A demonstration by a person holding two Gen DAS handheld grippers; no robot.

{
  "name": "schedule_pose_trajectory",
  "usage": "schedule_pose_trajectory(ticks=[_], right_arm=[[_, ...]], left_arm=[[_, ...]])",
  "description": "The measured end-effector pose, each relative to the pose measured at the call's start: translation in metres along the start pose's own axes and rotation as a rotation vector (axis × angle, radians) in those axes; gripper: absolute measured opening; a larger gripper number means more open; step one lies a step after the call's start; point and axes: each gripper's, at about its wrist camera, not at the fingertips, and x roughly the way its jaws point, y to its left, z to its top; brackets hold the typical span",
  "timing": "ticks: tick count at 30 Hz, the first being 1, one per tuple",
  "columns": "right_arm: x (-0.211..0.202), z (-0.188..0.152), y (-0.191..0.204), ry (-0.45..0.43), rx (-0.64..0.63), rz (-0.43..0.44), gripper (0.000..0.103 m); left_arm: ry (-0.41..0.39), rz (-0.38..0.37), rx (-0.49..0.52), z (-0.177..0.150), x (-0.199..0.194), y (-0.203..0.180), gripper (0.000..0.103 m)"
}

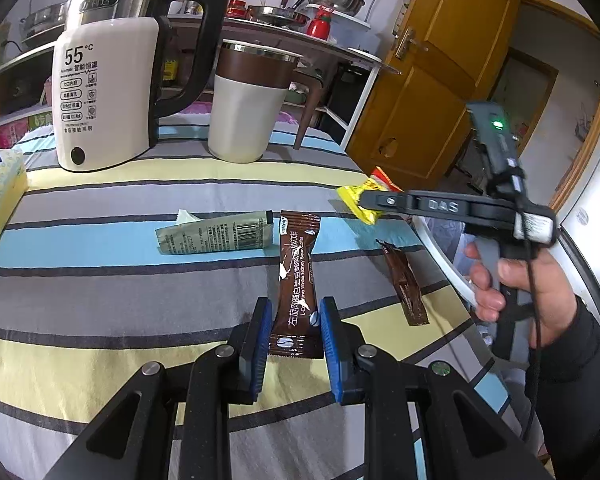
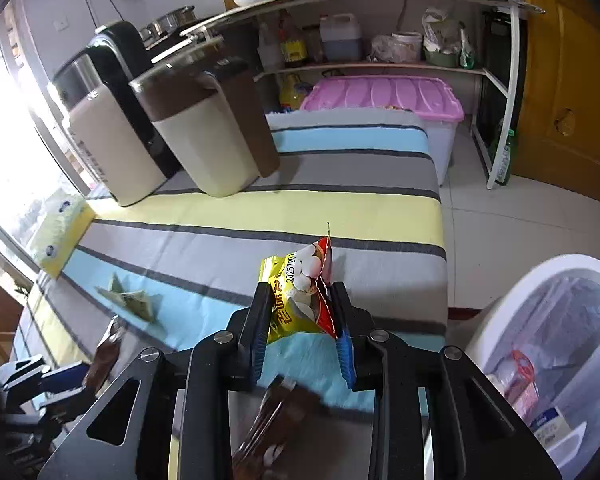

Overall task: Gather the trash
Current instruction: 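Grasp the yellow chip bag with the right gripper while the left holds its bar, then carry the chip bag and chocolate bars over the white bin with both grippers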

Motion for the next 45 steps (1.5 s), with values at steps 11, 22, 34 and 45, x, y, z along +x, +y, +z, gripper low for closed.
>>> schedule_pose_trajectory(ticks=[11, 22, 34, 45], right_arm=[[-0.058, -0.039, 0.024, -0.060, -0.016, 0.045, 0.031], [-0.111, -0.074, 0.036, -0.133, -0.036, 0.027, 0.031], [-0.150, -0.101, 0.005, -0.178, 0.019, -0.046, 0.031], [-0.169, -0.117, -0.035, -0.190, 0.086, -0.124, 0.031]], left_arm=[[-0.018, 0.013, -0.001, -0.005, -0.012, -0.017, 0.025], [-0.044, 0.017, 0.019, -0.008, -0.028, -0.049, 0.025], [-0.017, -0.037, 0.101, -0.008, -0.015, -0.102, 0.025], [0.015, -0.090, 0.170, -0.003, 0.011, -0.143, 0.025]])
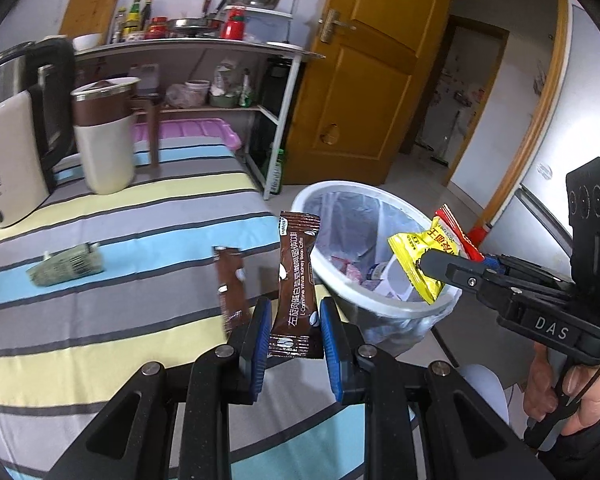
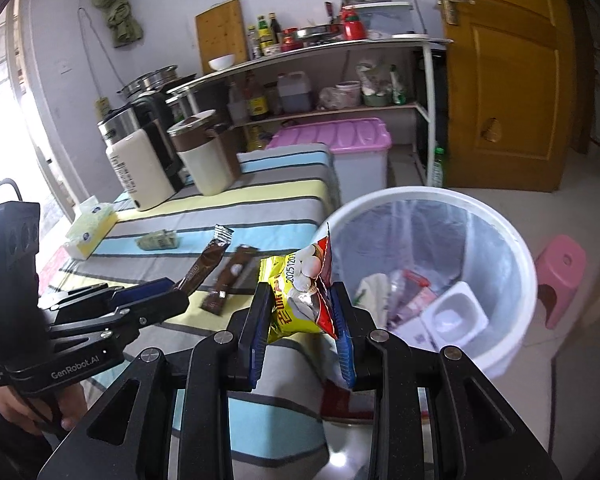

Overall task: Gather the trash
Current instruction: 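Carry the chip bag and chocolate bars over the white bin with both grippers, then open both grippers to drop the chip bag and bars into the bin, then move both grippers back to the table toward the remaining brown bar and green wrapper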

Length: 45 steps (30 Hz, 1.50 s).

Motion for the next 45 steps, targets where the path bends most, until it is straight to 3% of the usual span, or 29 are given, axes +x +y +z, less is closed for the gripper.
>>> schedule_pose_trajectory(ticks=[14, 29, 45], right_arm=[[0.001, -0.006, -0.056, 0.020, 0.100, -0.111, 0.031], [0.015, -0.011, -0.082, 0.057, 0.134, -0.174, 0.032], [-0.006, -0.013, -0.061, 0.006, 0.129, -0.131, 0.032]], left_arm=[[0.046, -0.084, 0.093, 0.020, 0.048, -0.043, 0.025], [0.121, -0.134, 0.125, 0.036, 0.098, -0.064, 0.026], [0.042, -0.104, 0.073, 0.025, 0.054, -0.037, 0.026]])
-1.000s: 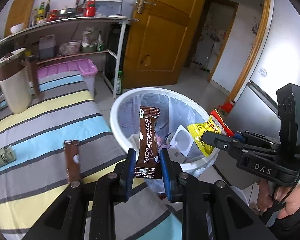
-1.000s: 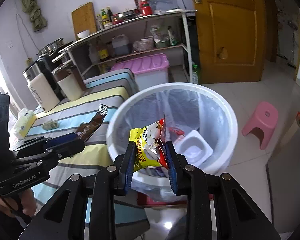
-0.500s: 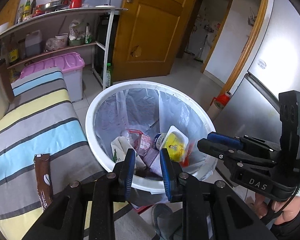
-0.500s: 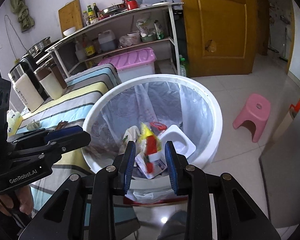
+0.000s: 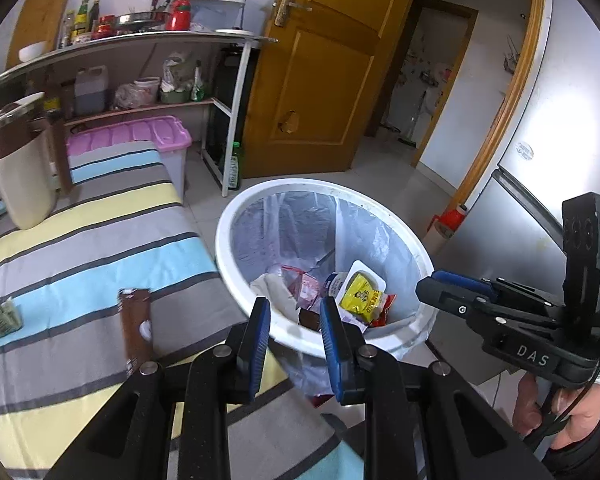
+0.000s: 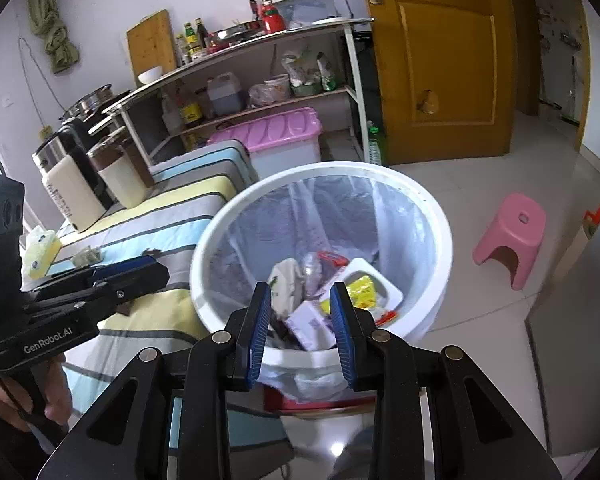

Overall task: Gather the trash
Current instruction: 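Move both grippers back to the table toward the remaining brown bar and green wrapper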

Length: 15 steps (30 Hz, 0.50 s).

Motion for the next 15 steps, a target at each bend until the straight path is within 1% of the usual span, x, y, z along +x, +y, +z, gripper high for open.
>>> schedule_pose_trajectory(ticks=[15], right_arm=[[-0.013, -0.015, 0.051, 0.005, -0.076, 0.088, 0.032]], left_arm=[[-0.060, 0.059, -0.063, -0.030, -0.053, 0.029, 0.026]])
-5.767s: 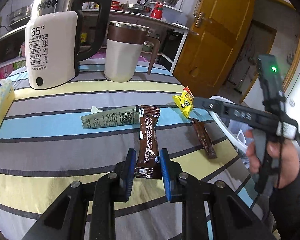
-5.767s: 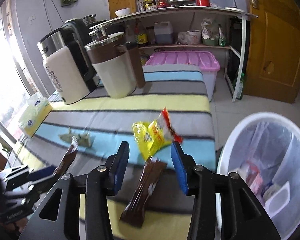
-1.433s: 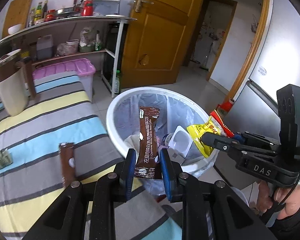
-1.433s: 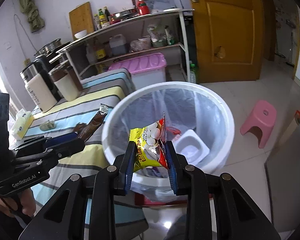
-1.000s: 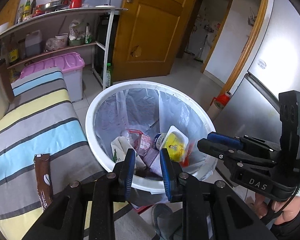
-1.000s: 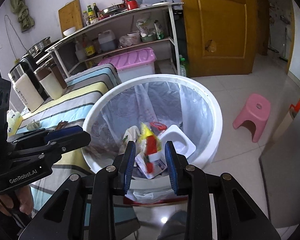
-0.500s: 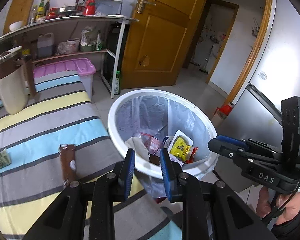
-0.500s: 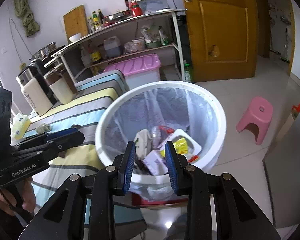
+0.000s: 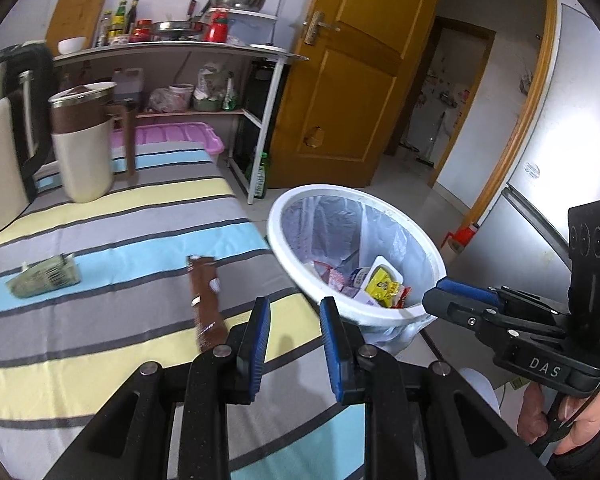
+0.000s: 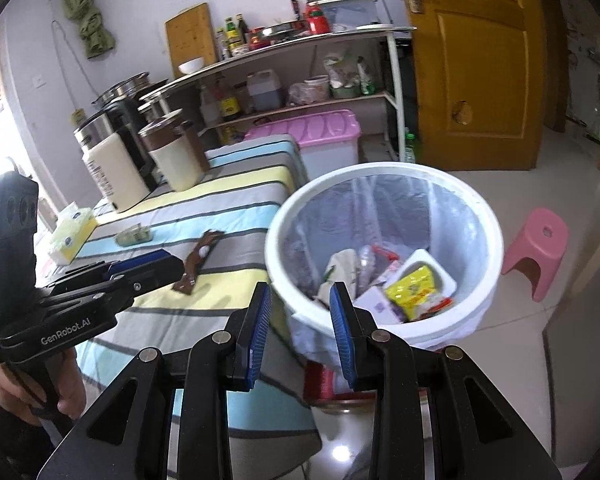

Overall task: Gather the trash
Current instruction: 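Move both grippers back to the table toward the remaining brown bar and green wrapper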

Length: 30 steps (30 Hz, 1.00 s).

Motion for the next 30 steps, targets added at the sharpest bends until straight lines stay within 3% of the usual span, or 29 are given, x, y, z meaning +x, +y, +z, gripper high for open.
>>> schedule_pose_trajectory(ticks=[19, 30], right_arm=[[0.027, -0.003, 0.058, 0.060, -0.074, 0.078, 0.032], [0.061, 0.006, 0.083, 0.113, -0.097, 0.110, 0.033]], left_arm=[[-0.033, 0.121, -0.091, -0.019, -0.039, 0.059, 0.026], [-0.045, 0.243, -0.114, -0.010, -0.053, 0.112, 0.026]])
